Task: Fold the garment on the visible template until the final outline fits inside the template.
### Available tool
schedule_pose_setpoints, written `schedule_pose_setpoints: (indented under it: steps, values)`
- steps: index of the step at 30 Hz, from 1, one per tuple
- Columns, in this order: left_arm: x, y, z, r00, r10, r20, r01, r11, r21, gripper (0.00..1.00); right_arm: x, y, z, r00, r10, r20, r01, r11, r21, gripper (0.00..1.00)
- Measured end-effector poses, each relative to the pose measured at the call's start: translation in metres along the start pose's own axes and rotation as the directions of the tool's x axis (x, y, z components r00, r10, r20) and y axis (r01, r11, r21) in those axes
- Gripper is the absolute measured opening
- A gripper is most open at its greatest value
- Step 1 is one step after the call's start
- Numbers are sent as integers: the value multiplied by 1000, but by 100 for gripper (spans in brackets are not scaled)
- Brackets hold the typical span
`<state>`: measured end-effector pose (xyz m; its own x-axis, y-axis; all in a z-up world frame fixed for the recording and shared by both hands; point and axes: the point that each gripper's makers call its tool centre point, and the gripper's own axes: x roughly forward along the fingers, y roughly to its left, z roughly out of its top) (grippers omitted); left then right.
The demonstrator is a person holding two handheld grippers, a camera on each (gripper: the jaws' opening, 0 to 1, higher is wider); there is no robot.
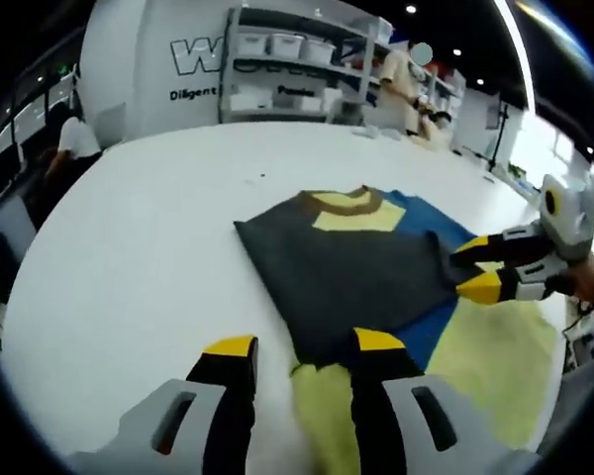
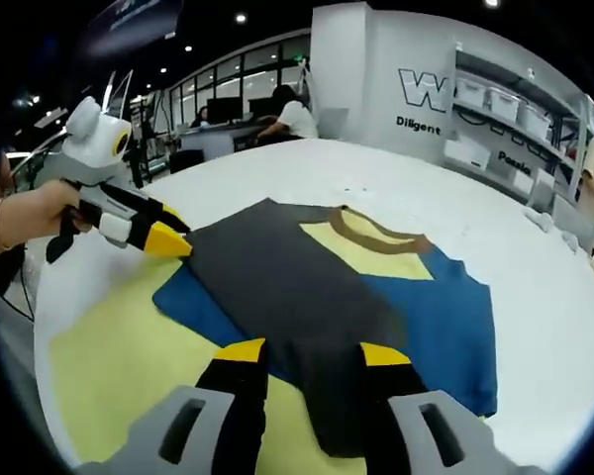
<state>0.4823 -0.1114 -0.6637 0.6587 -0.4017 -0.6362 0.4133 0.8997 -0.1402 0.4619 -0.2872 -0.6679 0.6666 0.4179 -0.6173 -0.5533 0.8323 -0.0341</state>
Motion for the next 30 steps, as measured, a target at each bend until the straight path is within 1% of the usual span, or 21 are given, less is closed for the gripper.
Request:
schedule_pose_setpoints:
  steps: [2,4,6,8,10,13,14,16,19,21,22,23,26,29,30]
  values:
    - [1,0,-3,1000,3,-9,-3,1000,-2,27,2,0,-4,1000,-7,-11,7,1000,-5,25]
    - [2,1,-6,1000,13,-20,-13,1000,-3,25,2,-2,-3,1000,-15,-2,15,1000,-10,22]
    - [2,1,-5,1000,10,-15,-10,1000,-3,20,1,-3,-2,1000,-23,8,23,1000,-11,14]
    - [3,-1,-6,1000,7,-19,-7,1000,4,17,1,-4,-2,1000,-28,7,29,999,-30,8]
    - [2,-1,-6,1000,26,-17,-25,999,29,15,2,-6,-7,999,-43,-21,42,997,-58,7]
    - [2,-3,-7,999,33,-20,-32,998,48,11,2,-6,-5,999,-46,-13,45,998,-52,4]
    - [2,-4,-7,999,34,-22,-33,998,46,10,2,-7,-5,999,-50,-12,49,997,-58,1]
    - [2,-4,-7,999,33,-19,-32,999,45,8,0,-11,-4,998,-68,-10,67,996,-66,0]
    - [3,-5,-7,999,31,-24,-29,997,67,4,-5,-20,0,996,-91,12,91,996,-11,0]
    - [3,-5,-7,998,49,-36,-45,994,98,4,-8,-30,1,992,-120,30,119,992,36,0]
    - [3,-5,-7,998,54,-38,-50,994,101,4,-10,-33,1,991,-128,30,127,990,55,0]
    - [3,-4,-6,998,57,-39,-53,993,103,4,-13,-40,1,988,-150,37,146,985,91,0]
    - [2,-1,-7,997,72,-42,-68,993,95,3,-19,-53,-2,982,-185,38,176,971,161,0]
    - [2,1,-7,996,73,-43,-69,993,92,3,-25,-64,-6,976,-214,32,203,958,204,0]
    - [2,2,-7,996,78,-43,-73,993,92,3,-27,-68,-9,973,-231,23,218,943,253,0]
